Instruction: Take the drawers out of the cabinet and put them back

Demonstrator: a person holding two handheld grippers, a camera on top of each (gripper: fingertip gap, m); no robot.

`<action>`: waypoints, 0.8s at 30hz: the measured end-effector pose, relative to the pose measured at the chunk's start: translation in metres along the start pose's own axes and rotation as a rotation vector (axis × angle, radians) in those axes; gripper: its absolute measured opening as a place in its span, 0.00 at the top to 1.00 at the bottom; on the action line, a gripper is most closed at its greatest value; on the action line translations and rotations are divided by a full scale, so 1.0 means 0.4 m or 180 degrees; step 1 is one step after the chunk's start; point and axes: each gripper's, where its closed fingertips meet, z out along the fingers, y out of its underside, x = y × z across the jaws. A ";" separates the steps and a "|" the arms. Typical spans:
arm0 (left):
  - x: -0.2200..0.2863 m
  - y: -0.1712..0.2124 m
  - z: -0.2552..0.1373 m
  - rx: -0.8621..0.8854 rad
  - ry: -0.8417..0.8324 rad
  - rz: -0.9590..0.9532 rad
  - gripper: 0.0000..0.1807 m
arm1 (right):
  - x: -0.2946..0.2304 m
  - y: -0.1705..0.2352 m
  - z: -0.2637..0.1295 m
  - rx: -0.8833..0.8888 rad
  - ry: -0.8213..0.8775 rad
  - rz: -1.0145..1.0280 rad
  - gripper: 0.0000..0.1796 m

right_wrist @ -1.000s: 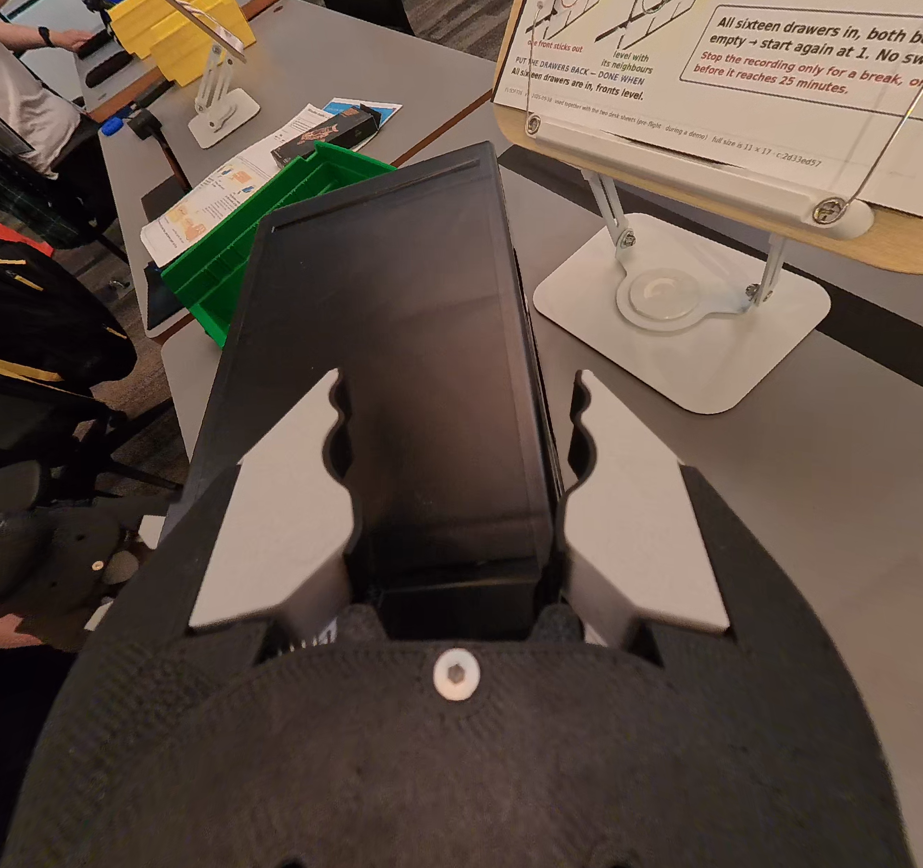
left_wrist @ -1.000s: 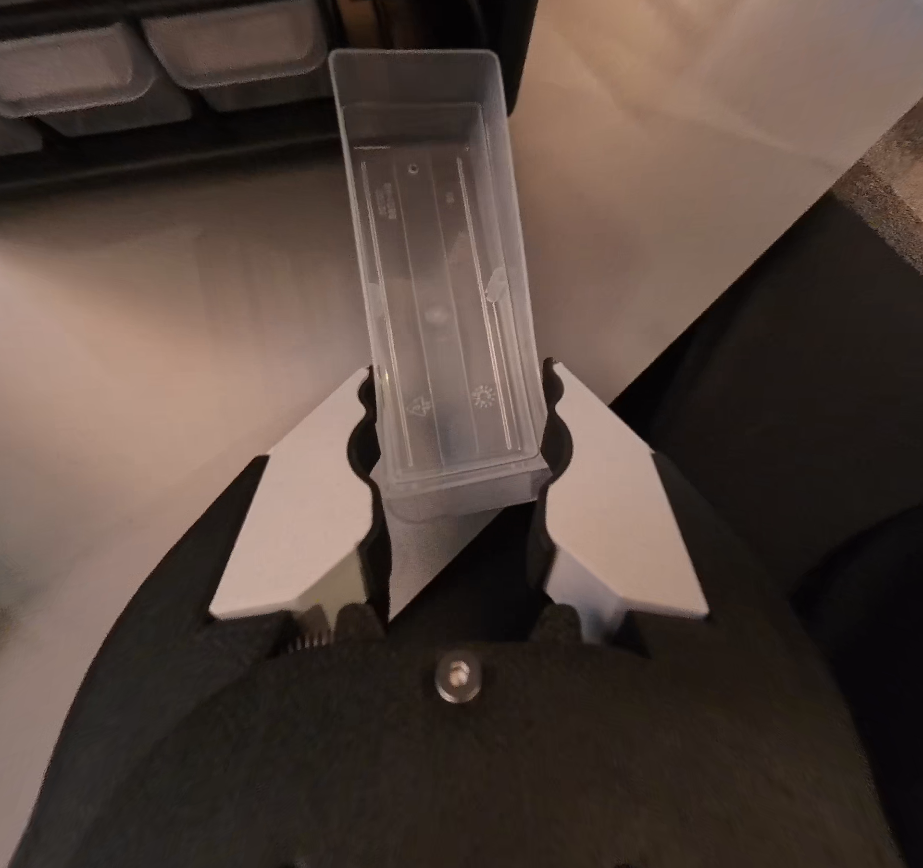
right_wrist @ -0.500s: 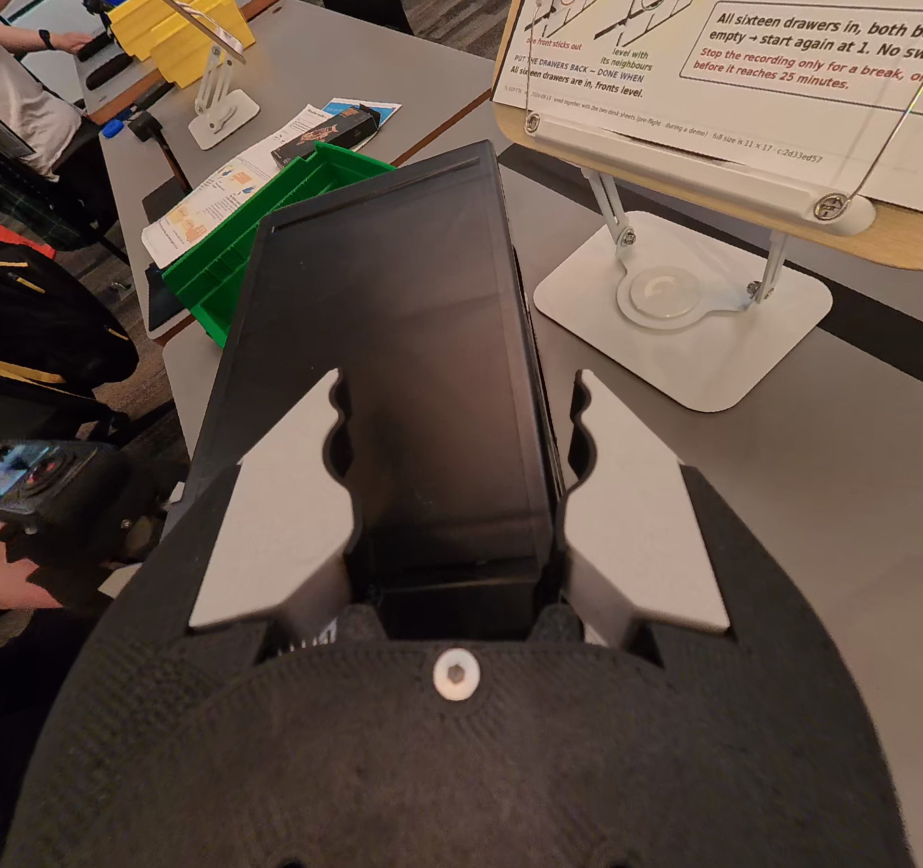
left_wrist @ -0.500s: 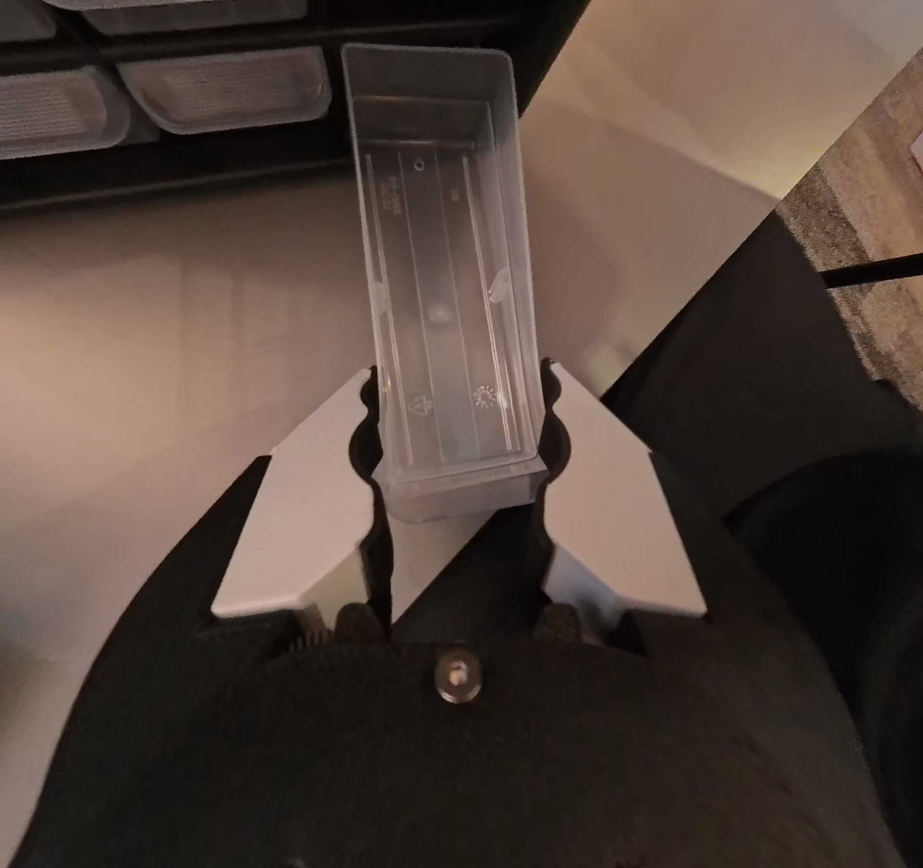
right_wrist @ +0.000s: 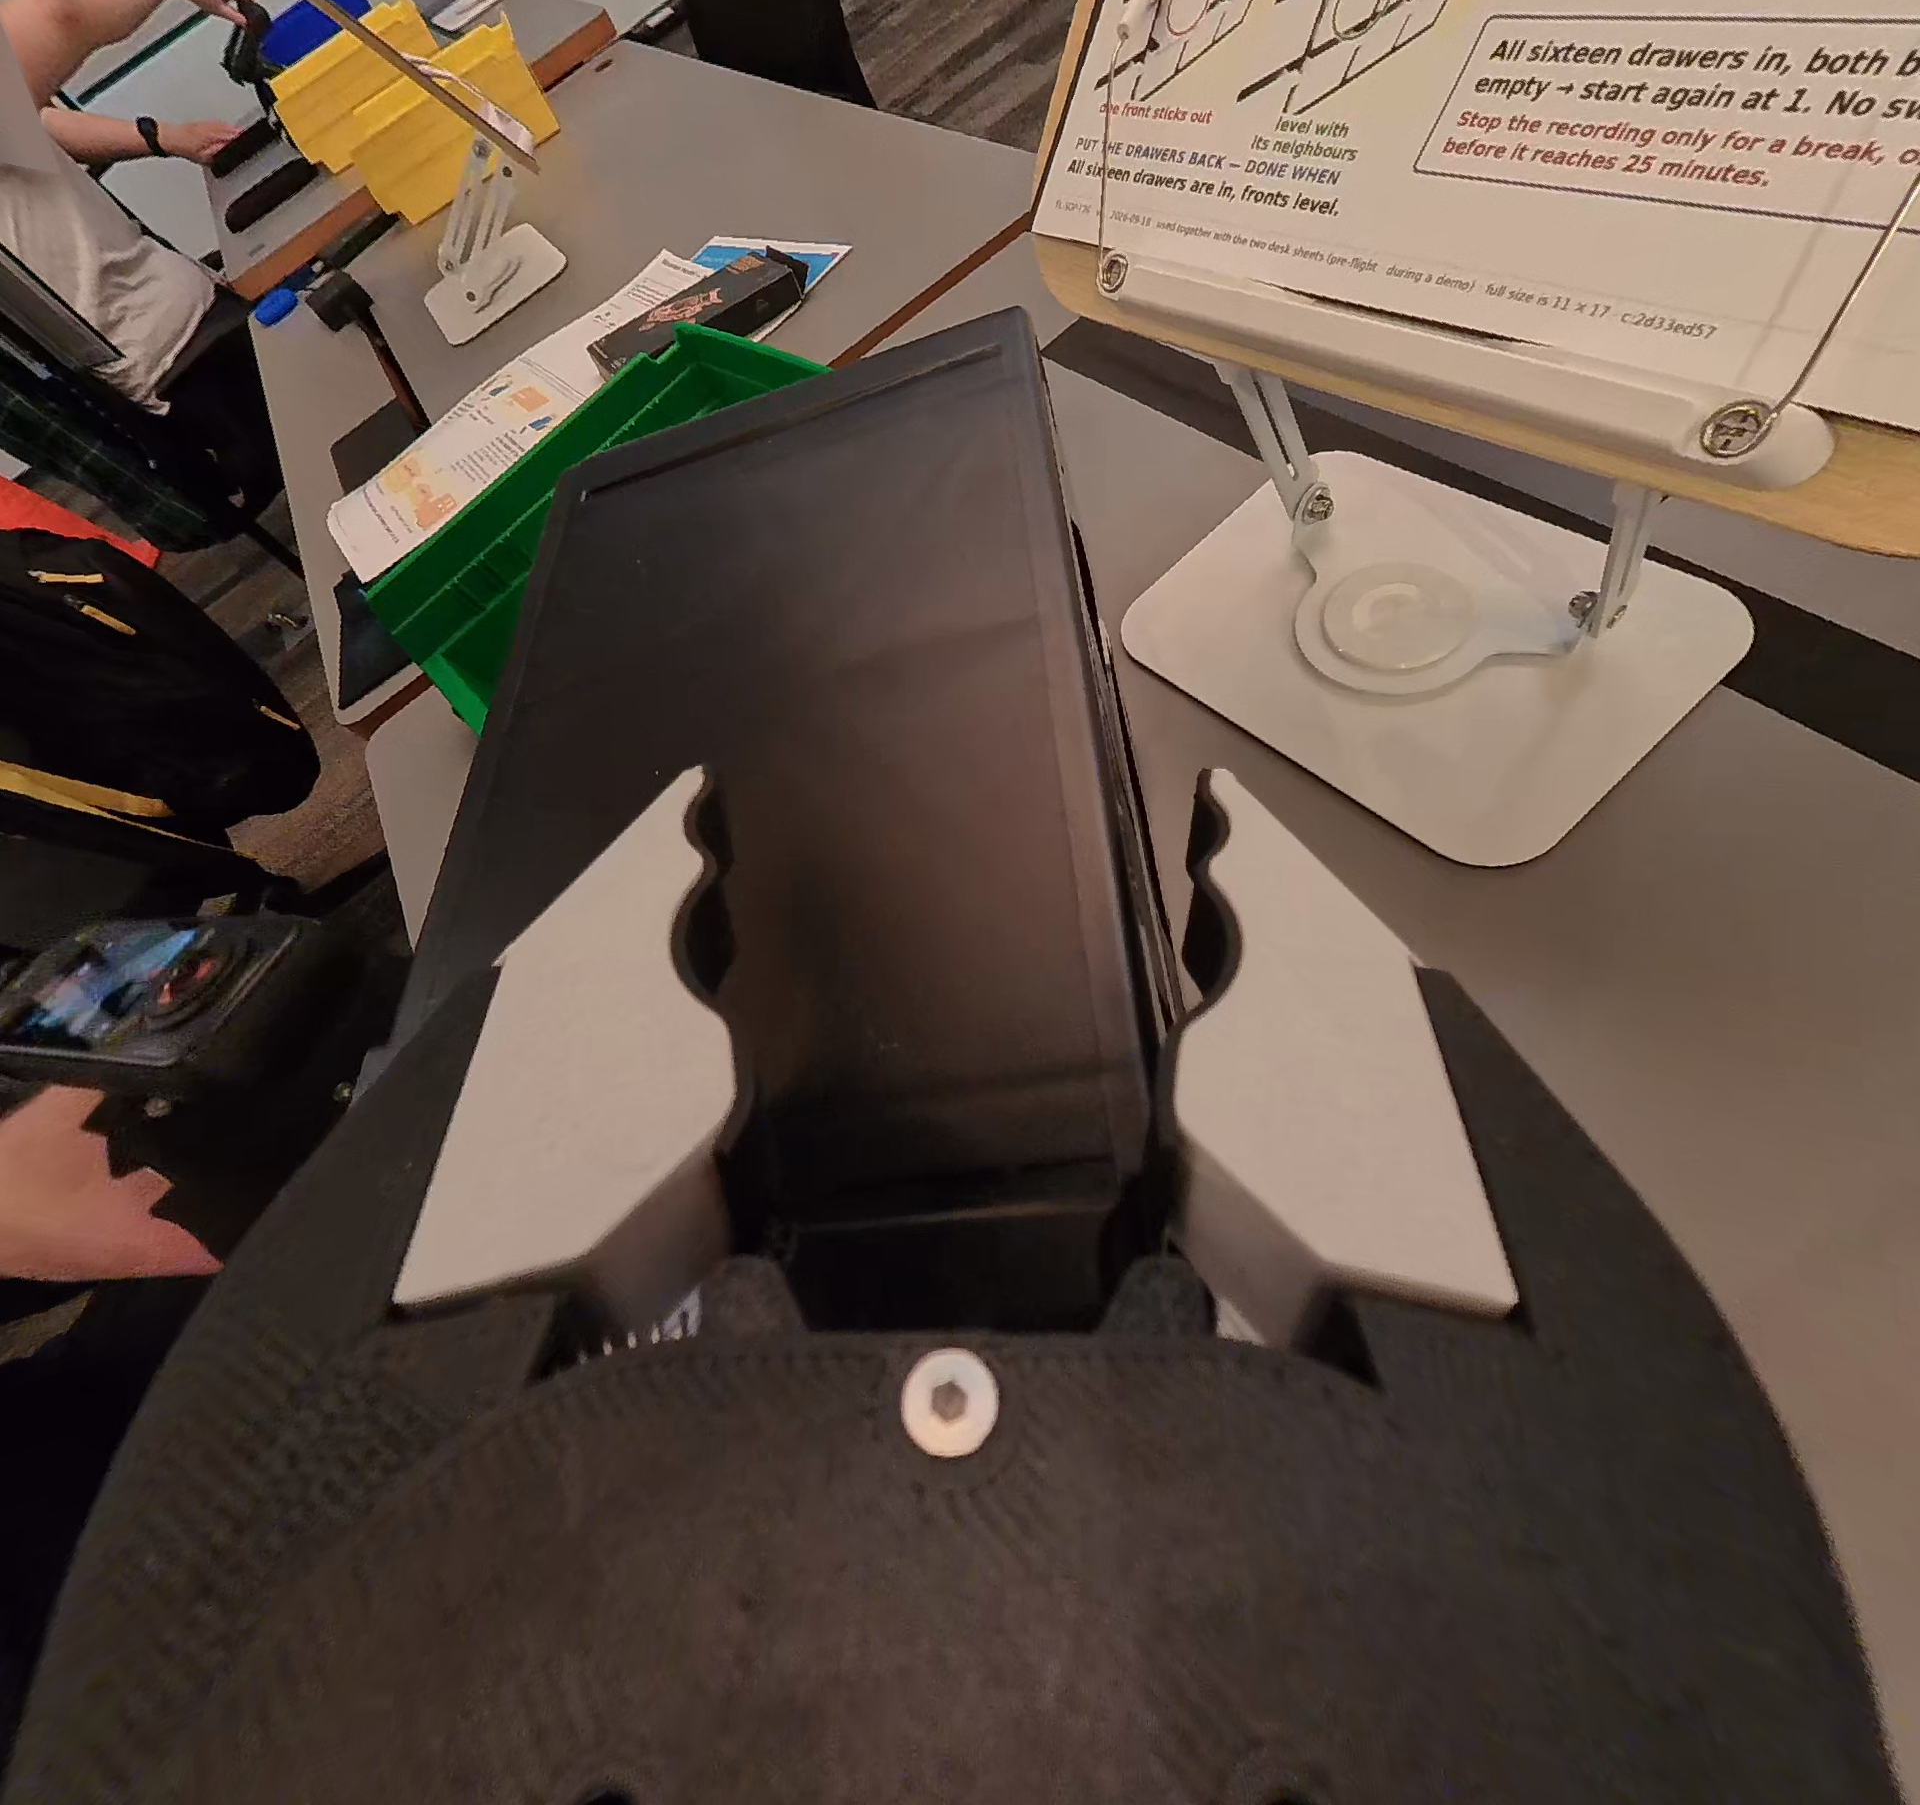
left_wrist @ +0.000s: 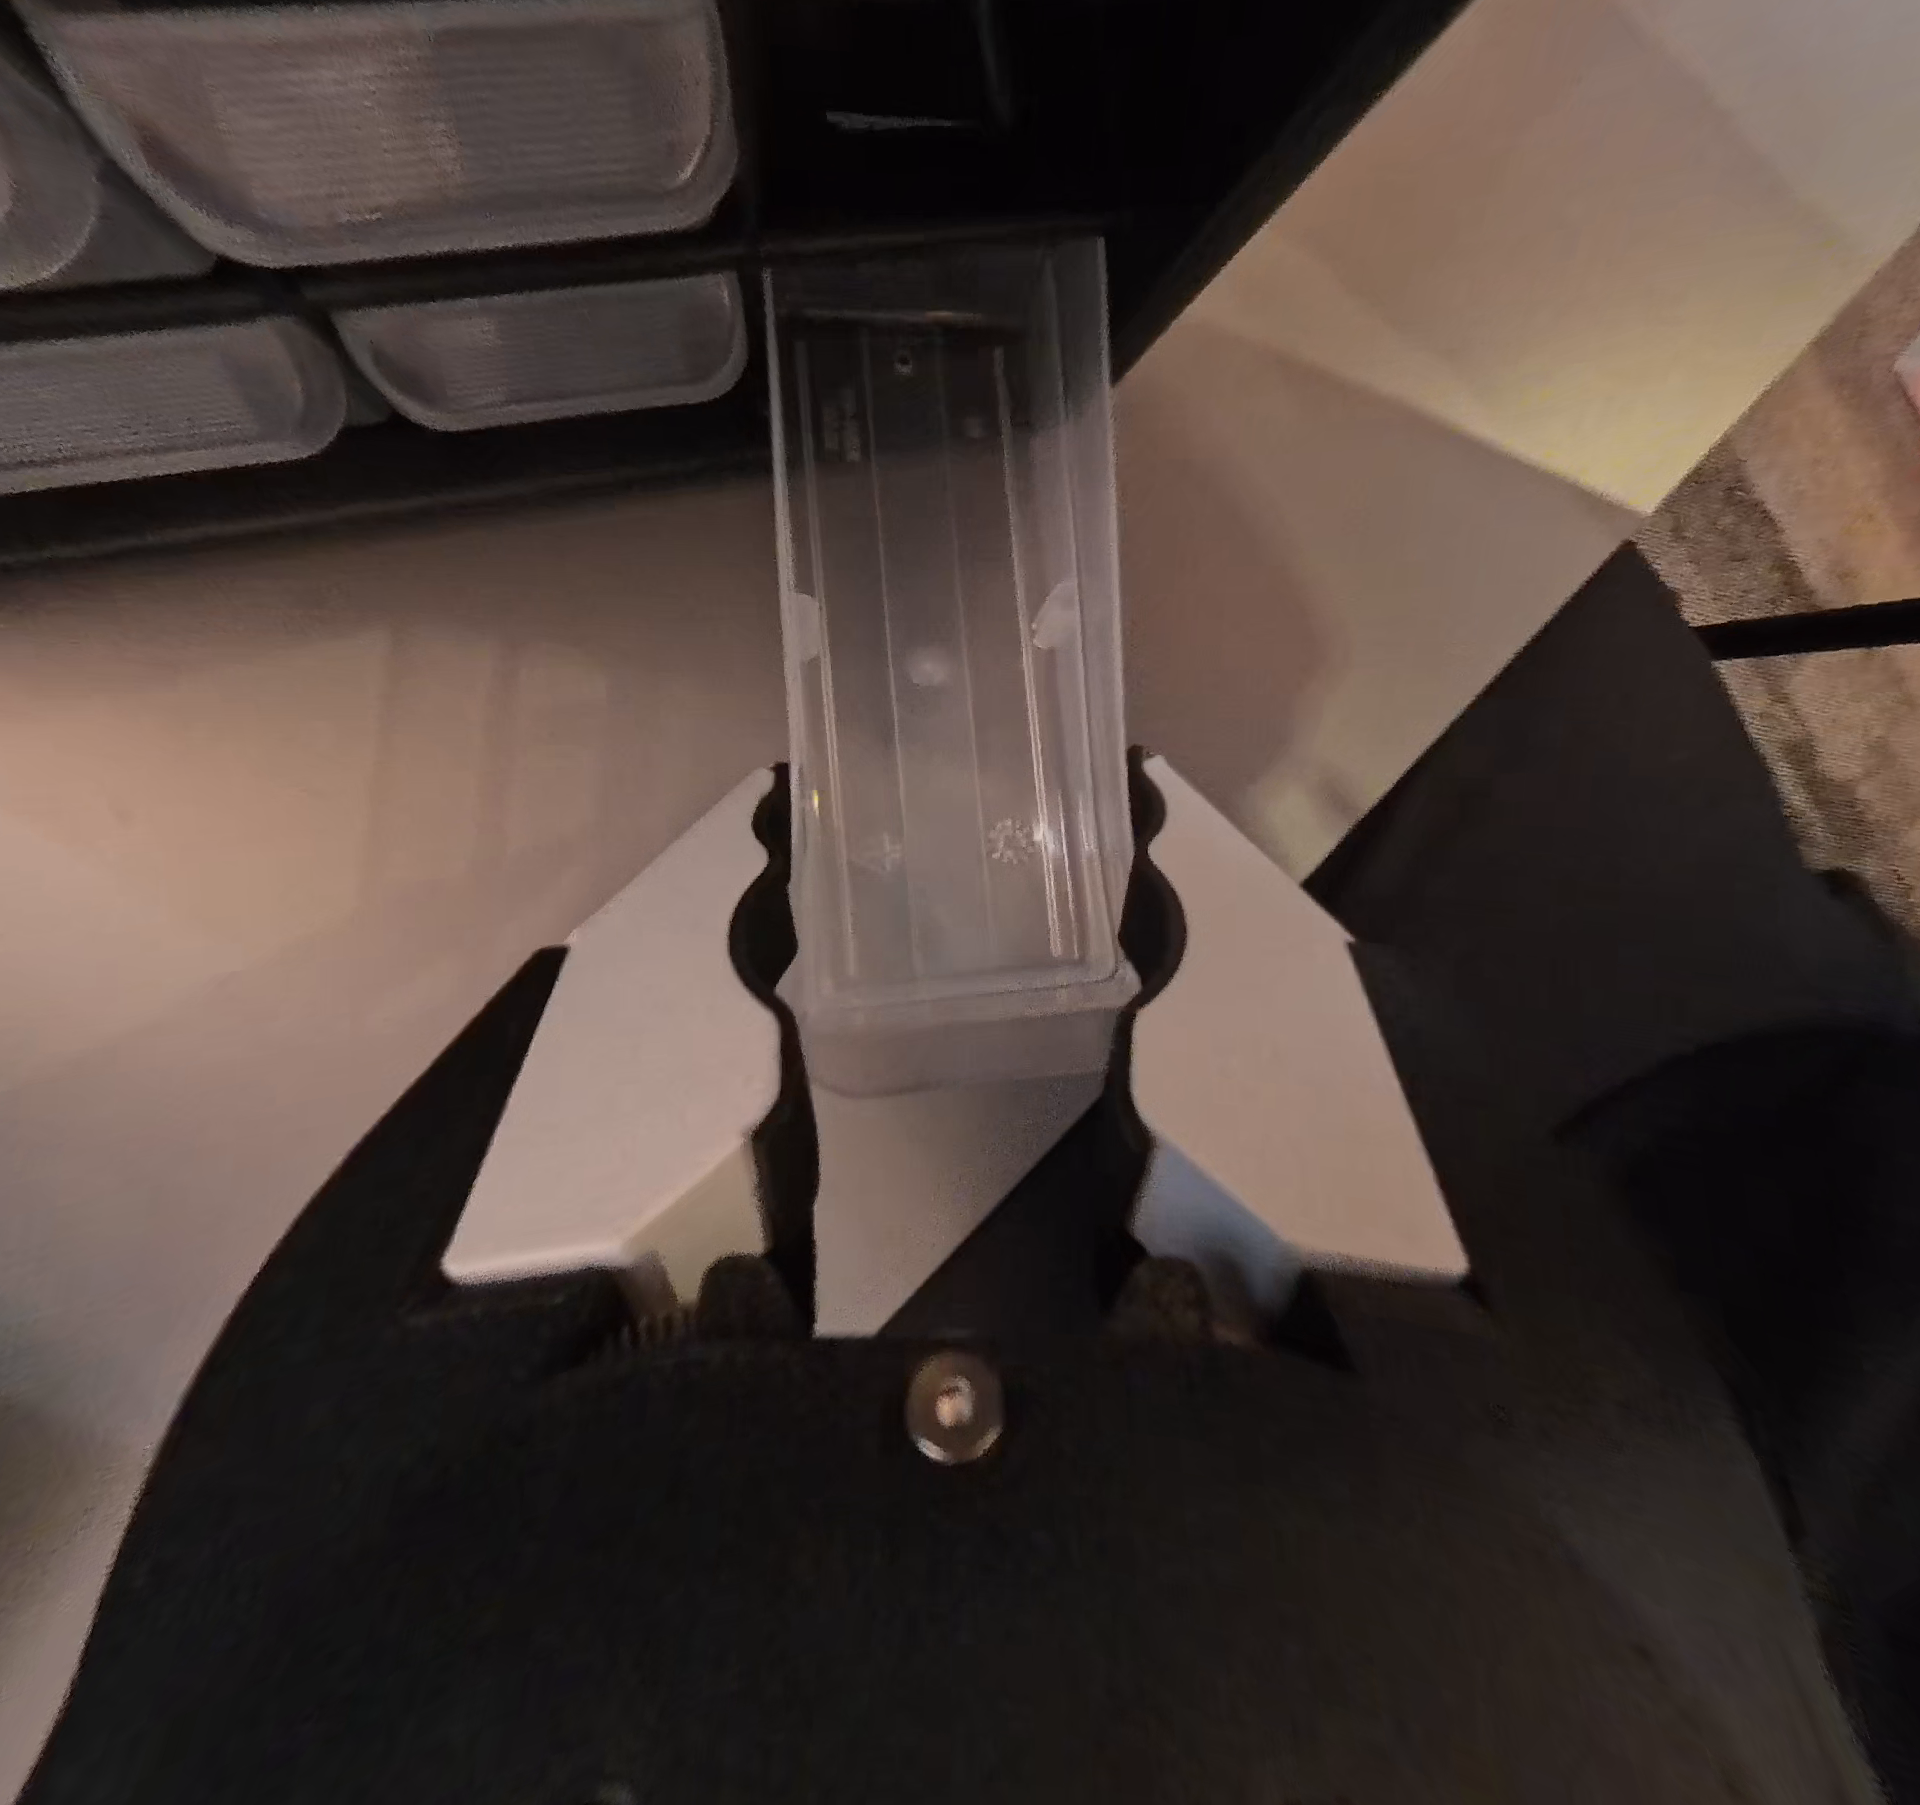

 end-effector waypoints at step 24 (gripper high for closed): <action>-0.022 0.026 0.015 0.0953 -0.0084 0.0689 0.61 | -0.002 0.001 0.001 0.0027 -0.0072 0.0076 0.51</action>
